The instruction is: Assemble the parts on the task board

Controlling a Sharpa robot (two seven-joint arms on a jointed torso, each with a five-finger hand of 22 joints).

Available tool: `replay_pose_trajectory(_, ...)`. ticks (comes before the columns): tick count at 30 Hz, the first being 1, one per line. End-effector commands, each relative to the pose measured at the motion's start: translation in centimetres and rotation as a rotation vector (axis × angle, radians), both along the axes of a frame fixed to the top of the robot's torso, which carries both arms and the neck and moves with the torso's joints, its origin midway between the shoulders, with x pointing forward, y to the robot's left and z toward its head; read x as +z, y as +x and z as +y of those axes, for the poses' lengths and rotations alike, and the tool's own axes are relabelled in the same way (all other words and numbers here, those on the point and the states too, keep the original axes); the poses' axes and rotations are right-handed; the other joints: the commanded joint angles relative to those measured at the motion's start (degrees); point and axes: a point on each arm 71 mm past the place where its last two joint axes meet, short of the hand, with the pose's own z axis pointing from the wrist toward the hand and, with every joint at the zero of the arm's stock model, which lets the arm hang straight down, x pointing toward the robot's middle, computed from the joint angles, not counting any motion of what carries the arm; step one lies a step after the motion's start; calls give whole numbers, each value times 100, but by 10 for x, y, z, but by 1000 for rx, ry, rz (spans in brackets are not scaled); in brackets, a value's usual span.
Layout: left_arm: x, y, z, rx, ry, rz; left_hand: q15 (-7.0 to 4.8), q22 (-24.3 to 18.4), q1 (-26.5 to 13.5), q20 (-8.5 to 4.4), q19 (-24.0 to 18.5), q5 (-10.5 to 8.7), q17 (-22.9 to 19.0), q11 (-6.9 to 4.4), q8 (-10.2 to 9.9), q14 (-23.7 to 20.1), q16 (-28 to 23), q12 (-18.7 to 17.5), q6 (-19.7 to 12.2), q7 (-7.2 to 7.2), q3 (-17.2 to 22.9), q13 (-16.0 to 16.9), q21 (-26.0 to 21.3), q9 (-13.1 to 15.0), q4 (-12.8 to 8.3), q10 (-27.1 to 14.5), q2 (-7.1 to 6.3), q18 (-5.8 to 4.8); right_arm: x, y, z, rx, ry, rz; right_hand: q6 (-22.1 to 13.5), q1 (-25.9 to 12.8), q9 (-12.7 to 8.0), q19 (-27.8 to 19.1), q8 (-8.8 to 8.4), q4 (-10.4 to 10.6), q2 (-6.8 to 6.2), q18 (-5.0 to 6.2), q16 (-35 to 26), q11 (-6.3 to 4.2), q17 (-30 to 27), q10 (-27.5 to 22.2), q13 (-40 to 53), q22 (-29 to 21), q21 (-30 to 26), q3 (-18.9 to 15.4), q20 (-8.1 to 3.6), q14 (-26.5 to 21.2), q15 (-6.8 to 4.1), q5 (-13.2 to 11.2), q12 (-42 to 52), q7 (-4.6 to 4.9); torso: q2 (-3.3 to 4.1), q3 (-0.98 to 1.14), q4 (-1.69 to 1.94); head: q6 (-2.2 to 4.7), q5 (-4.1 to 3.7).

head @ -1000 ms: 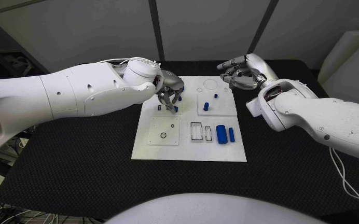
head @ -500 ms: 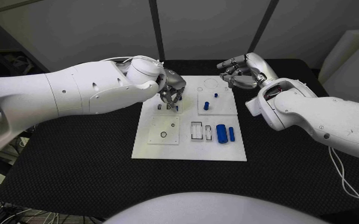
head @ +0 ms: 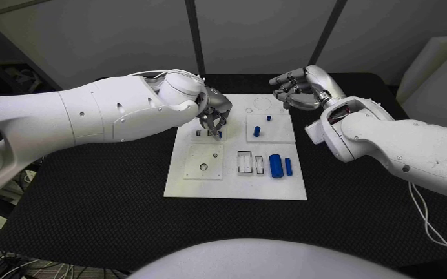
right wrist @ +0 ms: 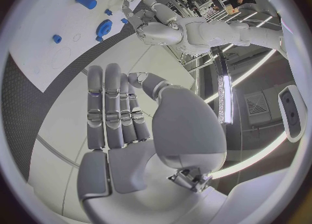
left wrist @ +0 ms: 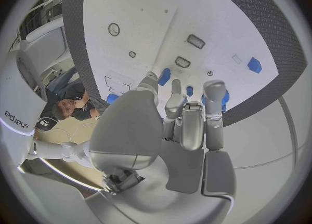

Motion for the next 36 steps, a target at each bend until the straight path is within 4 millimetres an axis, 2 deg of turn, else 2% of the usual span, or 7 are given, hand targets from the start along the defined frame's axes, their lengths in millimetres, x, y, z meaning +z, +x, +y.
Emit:
replay_pose_trajectory(1,-1,-1,-1,-11,19,15,24,6,46,15,13,35,418,-10,-34,262,30,32,45,-6,26,-1,2,-6,-4,39,3,-299,2,0,1,10,4,-6,32,22,-10,4,-30,-7,25,66,-41,26,-9,-10,-13,-8,-34,-34,14,42,21,7,-34,23,0,-2,2,-5,0)
replay_pose_trajectory(11,-4,-1,-1,-13,25,20,25,13,64,15,15,35,422,-5,-50,262,33,30,58,0,31,-7,6,-28,-16,36,19,-300,1,0,2,13,4,-4,31,21,-10,4,-30,-7,26,66,-55,27,-13,-11,-22,-11,-41,-38,14,46,22,8,-36,24,2,0,4,-5,4)
replay_pose_trajectory(26,-5,1,1,2,40,24,35,23,105,21,12,35,419,7,-98,260,31,27,107,16,65,-20,3,-98,-42,31,130,-302,1,0,3,17,2,0,29,20,-11,5,-31,-8,30,66,-73,28,-19,-12,-34,-15,-50,-43,15,49,23,8,-37,25,1,-1,1,-19,6)
replay_pose_trajectory(36,-5,-1,-2,-14,36,33,37,55,146,26,23,32,441,5,-135,265,45,41,241,11,122,-23,19,-187,-89,39,360,-304,1,0,3,20,2,2,29,20,-11,5,-31,-8,30,66,-73,28,-19,-12,-34,-15,-50,-43,15,49,23,8,-37,25,4,-1,2,-33,8)
